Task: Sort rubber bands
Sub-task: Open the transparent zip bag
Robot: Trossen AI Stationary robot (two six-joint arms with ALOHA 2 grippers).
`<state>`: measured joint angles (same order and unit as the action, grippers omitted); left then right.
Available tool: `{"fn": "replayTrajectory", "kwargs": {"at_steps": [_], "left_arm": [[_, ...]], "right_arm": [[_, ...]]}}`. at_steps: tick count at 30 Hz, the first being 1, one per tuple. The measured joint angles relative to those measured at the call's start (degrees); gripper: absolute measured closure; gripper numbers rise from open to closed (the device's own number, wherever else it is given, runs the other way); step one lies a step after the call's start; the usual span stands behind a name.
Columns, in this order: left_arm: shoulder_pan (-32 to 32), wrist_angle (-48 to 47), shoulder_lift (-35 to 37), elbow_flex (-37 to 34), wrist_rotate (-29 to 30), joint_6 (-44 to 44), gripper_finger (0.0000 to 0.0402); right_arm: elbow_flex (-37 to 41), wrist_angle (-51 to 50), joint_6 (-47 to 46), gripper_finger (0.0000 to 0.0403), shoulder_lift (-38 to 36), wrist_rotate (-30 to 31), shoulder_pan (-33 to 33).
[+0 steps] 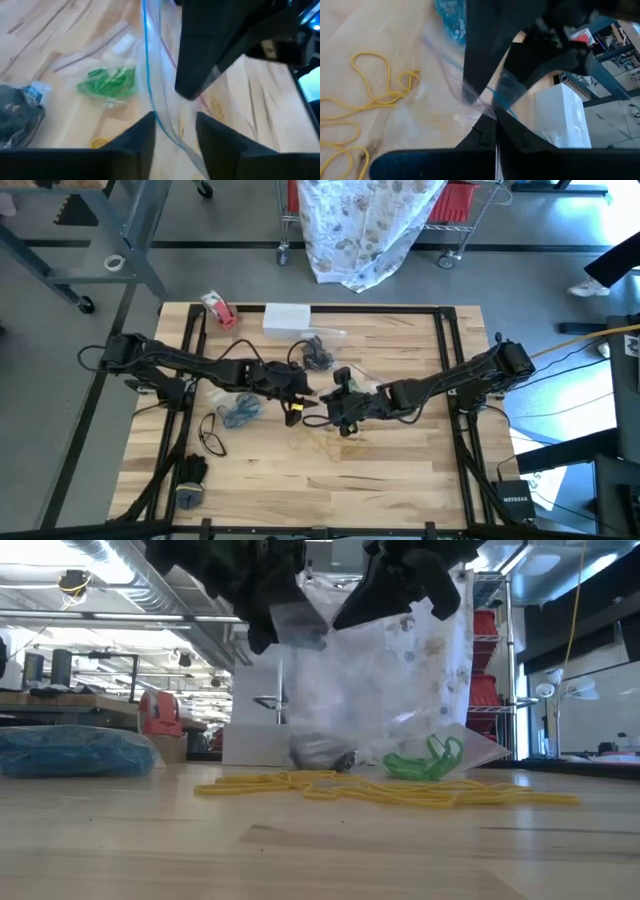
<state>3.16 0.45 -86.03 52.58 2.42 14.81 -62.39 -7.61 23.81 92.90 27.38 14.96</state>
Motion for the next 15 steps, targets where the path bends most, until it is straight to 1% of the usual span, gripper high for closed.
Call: {"fn": "replayTrajectory", "kwargs": {"at_steps": [4,5,6,8,13,15], "left_arm": [[-0.48,-0.18,0.01,0.00,1.22,-1.08,0.0352],[-0.57,-0.29,0.01,0.00,1.93,-1.70,0.0374],[-0.63,-0.38,0.01,0.00,3.40,-1.99,0.0387],[-0.63,-0.53,0.01,0.00,7.44,-3.27,0.0393],[0.26,-5.08,1.47,-0.02,23.24,-6.53,0.0400],[0.99,-5.60,2.74,-0.02,27.44,-7.79,0.0400]], "right_arm": [[0.02,0.49,0.00,0.0403,-0.02,-0.54,0.00],[0.02,0.50,-0.05,0.0403,-0.02,-1.20,0.00],[0.02,0.54,-0.34,0.0403,-0.02,-2.02,0.00],[0.02,0.97,-1.39,0.0403,-0.02,-3.49,0.00],[0.02,0.67,-7.11,0.0403,-0.02,-9.02,0.00],[0.02,0.68,-9.82,0.0403,-0.02,-10.15,-0.01]]}}
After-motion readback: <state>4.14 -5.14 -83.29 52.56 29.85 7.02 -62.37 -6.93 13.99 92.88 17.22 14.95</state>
